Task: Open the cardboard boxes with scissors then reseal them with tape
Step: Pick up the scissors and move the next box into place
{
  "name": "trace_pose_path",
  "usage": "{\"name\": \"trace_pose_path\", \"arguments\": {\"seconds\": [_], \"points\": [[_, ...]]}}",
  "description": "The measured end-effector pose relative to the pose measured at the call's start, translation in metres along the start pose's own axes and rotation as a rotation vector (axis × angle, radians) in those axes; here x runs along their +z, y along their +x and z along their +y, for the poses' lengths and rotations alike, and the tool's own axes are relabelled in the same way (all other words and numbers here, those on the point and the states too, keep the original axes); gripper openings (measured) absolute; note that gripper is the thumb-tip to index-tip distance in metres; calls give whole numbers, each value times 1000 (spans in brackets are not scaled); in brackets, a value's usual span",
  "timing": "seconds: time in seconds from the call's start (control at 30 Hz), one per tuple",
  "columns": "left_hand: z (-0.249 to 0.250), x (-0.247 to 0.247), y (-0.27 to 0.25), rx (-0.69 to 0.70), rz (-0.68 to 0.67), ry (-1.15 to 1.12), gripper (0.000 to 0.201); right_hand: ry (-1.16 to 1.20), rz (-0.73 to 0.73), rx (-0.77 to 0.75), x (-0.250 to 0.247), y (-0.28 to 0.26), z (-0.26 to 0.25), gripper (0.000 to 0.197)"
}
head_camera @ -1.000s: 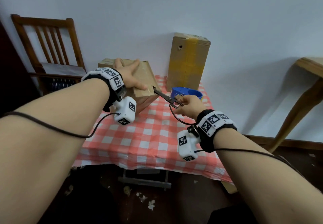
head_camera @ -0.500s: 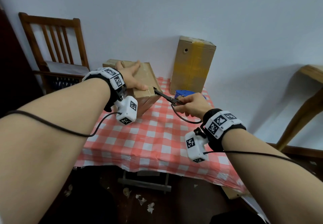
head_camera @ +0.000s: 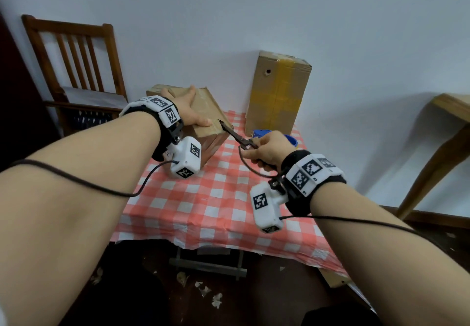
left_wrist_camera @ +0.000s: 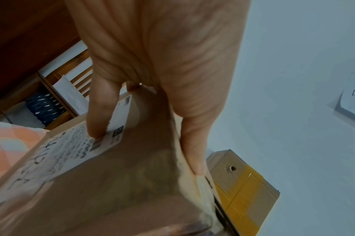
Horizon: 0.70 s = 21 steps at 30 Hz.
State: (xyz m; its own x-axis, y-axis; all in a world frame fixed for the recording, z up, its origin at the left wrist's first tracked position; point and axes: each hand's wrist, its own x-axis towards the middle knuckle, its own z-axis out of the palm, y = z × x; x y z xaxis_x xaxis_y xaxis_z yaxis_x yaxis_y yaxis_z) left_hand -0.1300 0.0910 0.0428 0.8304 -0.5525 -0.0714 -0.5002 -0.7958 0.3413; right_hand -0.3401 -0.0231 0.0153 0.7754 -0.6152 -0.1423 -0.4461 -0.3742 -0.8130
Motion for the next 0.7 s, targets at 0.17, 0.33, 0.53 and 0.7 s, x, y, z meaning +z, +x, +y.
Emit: {"name": "trace_pose_path", "arguments": {"seconds": [0.17, 0.33, 0.53, 0.7], "points": [[-4, -5, -1, -13, -14, 20, 117, 11, 83, -100, 26, 5, 17, 23], [-3, -6, 0, -14, -3, 46, 115, -196, 225, -220, 29, 7, 20, 27], [-6, -4, 2, -15, -15, 24, 121, -461, 345, -275, 18, 11, 27, 25], [-4, -4, -1, 3, -35, 43, 125, -375, 314, -273, 24, 14, 38, 30]]}}
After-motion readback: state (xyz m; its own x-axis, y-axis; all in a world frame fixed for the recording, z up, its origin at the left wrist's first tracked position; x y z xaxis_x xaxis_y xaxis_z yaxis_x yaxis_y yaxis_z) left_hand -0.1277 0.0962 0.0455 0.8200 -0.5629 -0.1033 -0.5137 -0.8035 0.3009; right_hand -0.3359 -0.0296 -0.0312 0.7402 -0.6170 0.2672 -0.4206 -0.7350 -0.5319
